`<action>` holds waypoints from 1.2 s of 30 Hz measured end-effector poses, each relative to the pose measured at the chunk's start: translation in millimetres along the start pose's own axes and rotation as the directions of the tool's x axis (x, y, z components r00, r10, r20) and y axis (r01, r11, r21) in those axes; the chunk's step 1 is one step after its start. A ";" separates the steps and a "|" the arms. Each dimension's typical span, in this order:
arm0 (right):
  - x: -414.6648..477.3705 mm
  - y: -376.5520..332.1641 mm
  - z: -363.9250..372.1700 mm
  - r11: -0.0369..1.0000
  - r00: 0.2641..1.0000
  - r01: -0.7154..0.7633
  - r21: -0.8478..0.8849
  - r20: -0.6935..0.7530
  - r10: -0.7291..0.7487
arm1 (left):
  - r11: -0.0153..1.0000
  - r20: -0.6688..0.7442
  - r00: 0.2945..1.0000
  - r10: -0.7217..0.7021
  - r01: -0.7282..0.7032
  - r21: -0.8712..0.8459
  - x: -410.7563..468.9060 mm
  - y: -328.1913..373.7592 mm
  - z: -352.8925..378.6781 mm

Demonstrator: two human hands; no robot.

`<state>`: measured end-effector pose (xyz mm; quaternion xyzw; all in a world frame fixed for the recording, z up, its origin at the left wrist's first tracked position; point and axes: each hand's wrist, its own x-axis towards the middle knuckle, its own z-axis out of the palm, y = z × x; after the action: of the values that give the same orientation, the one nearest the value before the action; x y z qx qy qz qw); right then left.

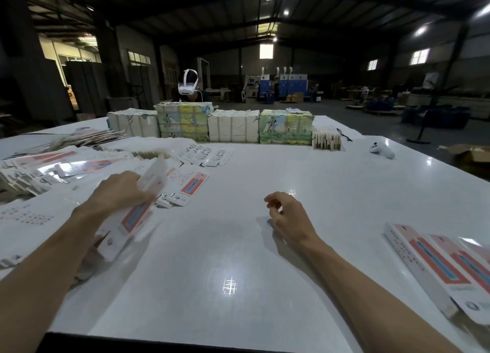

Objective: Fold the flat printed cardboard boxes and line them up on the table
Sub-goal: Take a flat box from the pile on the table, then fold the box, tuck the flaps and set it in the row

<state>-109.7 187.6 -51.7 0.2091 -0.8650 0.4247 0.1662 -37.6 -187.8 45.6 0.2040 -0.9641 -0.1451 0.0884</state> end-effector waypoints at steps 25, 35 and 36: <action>3.1 -9.3 -23.3 0.995 0.983 0.065 -0.076 -0.166 -0.077 | 0.269 0.378 0.774 0.508 0.275 -0.923 -62.7 184.1 141.7; 9.3 -10.0 -33.7 0.999 0.989 0.049 -0.004 -0.140 -0.049 | 0.199 0.315 0.754 0.576 0.244 -0.949 -63.1 184.5 140.1; 10.7 -10.9 -34.4 0.998 0.989 0.047 0.046 -0.141 -0.040 | 0.194 0.324 0.738 0.592 0.260 -0.946 -62.5 184.7 140.1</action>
<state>-109.6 206.9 -19.4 0.2017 -0.8358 0.4556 0.2306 -81.4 34.1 -35.1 -0.0787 -0.6322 -0.7608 -0.1236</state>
